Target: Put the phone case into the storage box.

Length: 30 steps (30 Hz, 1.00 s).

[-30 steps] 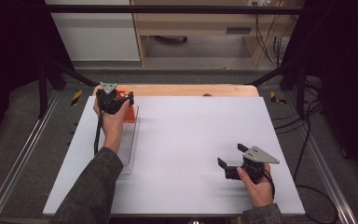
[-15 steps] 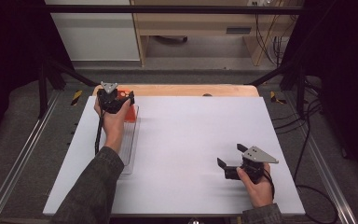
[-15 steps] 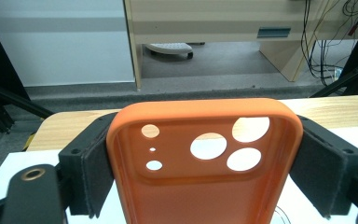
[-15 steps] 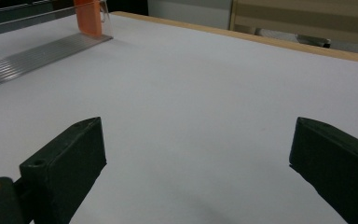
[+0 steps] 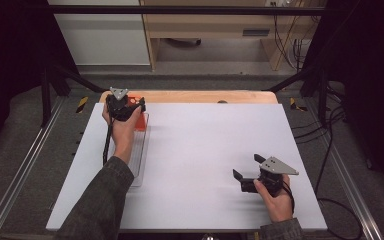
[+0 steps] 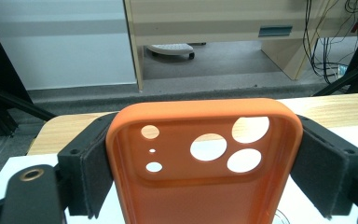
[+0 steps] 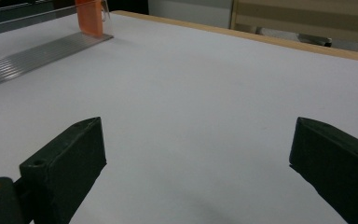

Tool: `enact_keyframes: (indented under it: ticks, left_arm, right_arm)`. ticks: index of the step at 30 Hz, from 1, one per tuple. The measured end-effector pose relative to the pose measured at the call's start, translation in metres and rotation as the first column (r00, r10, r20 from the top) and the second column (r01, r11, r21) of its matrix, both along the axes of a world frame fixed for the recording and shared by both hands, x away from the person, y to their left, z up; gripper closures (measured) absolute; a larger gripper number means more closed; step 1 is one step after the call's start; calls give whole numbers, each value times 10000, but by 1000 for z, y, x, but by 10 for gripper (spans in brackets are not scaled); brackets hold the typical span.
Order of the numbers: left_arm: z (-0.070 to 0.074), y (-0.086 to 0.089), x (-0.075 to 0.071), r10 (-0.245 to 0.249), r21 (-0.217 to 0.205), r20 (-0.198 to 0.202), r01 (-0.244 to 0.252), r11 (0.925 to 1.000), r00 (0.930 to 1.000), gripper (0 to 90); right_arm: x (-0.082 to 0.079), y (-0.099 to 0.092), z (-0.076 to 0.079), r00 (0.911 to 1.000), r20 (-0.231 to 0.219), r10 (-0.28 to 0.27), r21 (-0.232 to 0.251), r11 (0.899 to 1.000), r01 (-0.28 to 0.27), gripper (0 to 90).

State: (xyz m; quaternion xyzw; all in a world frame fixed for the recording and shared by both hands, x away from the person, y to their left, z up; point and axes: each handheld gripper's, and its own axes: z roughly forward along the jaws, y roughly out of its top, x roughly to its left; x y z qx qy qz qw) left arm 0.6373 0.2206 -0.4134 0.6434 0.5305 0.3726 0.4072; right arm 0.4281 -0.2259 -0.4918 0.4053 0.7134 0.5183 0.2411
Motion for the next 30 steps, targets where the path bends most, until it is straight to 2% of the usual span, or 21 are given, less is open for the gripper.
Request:
enact_keyframes:
  ticks: [30]
  left_arm:
    - [-1, 3, 1, -166, -73, 190, 167, 9998, 9997, 142]
  right_arm:
    - [0, 0, 0, 10000, -12, -6, 6, 10000, 6, 33]
